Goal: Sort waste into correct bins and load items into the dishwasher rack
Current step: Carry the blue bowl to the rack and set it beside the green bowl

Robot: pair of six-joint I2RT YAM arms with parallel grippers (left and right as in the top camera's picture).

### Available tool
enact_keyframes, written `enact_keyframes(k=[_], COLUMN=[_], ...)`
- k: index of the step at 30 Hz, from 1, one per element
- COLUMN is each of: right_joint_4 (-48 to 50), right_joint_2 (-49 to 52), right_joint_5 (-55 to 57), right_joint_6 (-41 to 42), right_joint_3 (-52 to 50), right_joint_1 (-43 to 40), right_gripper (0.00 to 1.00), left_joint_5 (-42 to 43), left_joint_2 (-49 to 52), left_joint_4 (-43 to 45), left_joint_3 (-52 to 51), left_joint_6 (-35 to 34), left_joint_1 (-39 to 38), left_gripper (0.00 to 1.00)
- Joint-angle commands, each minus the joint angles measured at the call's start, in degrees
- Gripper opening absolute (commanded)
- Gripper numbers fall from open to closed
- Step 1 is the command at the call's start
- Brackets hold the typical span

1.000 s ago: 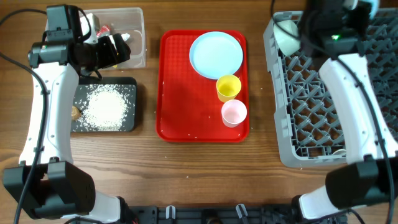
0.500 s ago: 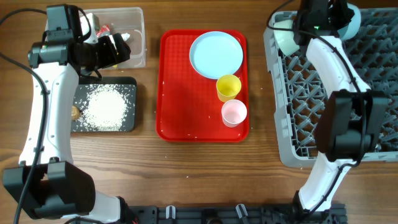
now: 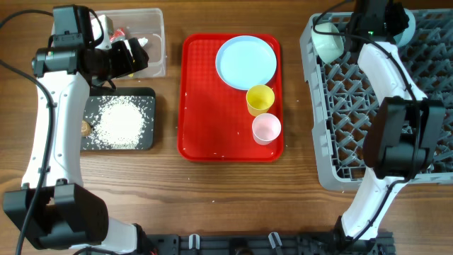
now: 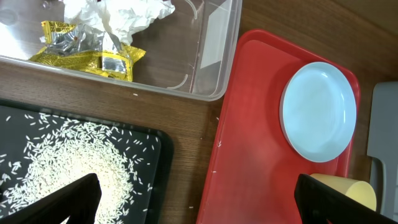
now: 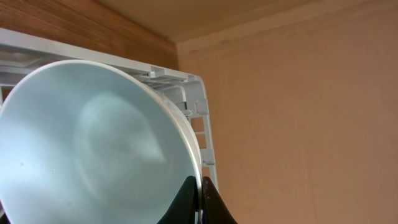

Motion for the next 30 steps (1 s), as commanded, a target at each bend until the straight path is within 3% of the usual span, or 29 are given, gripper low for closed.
enact_keyframes(k=[1,17,20,24,30], right_joint_4=[-2.0,-9.0,3.2,18.5,7.8], right_joint_2=[1.5,1.5,1.5,1.5,1.6], right_joint_5=[-4.0,-8.8,4.7,10.1,9.2], right_joint_6=[2.0,9.0,6.3,-2.9,5.0], right_joint_3=[0.3,0.3,0.3,0.3,0.3], right_joint_1=[0.3,2.2,2.0,2.2,2.3], right_gripper=[0.04,0.04,0.05,0.04,0.04], left_joint_5=[0.5,0.5,0.5,0.5,0.5], left_joint_2=[-0.3,-0.3,-0.3,-0.3,-0.3], left_joint_4=[0.1,0.1,0.1,0.1,0.1], left_joint_3=[0.3,0.3,0.3,0.3,0.3], left_joint_6=[-0.3,-0.3,-0.3,-0.3,-0.3], left_joint_1=[0.1,0.1,0.1,0.1,0.1], left_gripper=[1.0,1.0,1.0,1.0,1.0])
